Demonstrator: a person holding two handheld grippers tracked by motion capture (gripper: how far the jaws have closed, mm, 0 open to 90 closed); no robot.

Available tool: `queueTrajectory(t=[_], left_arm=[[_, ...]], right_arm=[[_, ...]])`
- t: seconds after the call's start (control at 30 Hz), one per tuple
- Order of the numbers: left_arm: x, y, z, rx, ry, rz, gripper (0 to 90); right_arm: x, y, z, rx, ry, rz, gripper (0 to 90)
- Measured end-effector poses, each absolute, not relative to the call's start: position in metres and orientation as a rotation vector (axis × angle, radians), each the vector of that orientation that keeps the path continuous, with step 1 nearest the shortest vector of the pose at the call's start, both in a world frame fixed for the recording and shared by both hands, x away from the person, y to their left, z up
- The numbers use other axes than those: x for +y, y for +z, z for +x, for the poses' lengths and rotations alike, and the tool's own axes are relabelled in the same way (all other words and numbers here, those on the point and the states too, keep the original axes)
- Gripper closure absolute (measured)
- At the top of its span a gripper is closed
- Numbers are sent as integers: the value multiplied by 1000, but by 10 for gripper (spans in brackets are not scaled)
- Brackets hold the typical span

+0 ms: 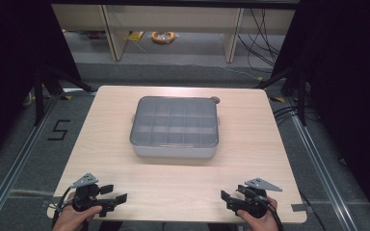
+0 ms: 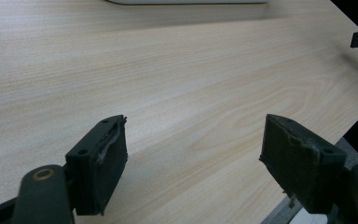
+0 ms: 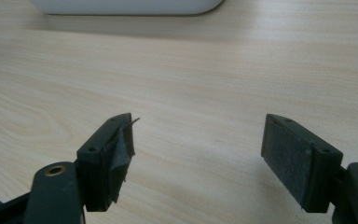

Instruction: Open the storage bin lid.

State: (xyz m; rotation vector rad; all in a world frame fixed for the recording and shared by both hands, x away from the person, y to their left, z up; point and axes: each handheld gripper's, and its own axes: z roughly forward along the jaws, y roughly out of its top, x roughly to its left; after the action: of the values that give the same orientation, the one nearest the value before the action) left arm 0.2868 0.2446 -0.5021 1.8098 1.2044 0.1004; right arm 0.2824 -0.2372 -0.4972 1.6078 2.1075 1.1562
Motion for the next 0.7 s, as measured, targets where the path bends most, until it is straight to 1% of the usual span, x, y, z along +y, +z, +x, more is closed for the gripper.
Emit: queueTrajectory(t=[0.07, 0.1, 0.17, 0.27, 0.33, 0.4, 0.57, 0.63, 0.7], left_arm=[[245, -502, 287, 1205, 103, 1810, 215], [245, -502, 287, 1204, 102, 1811, 214], [245, -502, 287, 1203, 102, 1811, 209], [245, -502, 287, 1208, 112, 1809, 201], [245, -502, 288, 1208, 100, 1803, 183], [245, -502, 288, 1216, 106, 1808, 144], [245, -502, 288, 1211, 108, 1801, 147], [245, -501, 288, 1211, 111, 1797, 146], [246, -501, 289, 1211, 110, 1795, 145]], right_arm=[[-237, -498, 283, 2108, 1168, 1608, 258], [-234, -497, 281, 2095, 1172, 1668, 255], [-237, -498, 283, 2107, 1177, 1601, 232], [-238, -498, 284, 2107, 1185, 1608, 230], [-239, -497, 284, 2110, 1179, 1611, 227], [-239, -498, 284, 2101, 1203, 1606, 226], [-240, -497, 284, 2096, 1212, 1605, 223], [-238, -495, 282, 2076, 1219, 1680, 223], [-239, -496, 285, 2068, 1257, 1653, 223]])
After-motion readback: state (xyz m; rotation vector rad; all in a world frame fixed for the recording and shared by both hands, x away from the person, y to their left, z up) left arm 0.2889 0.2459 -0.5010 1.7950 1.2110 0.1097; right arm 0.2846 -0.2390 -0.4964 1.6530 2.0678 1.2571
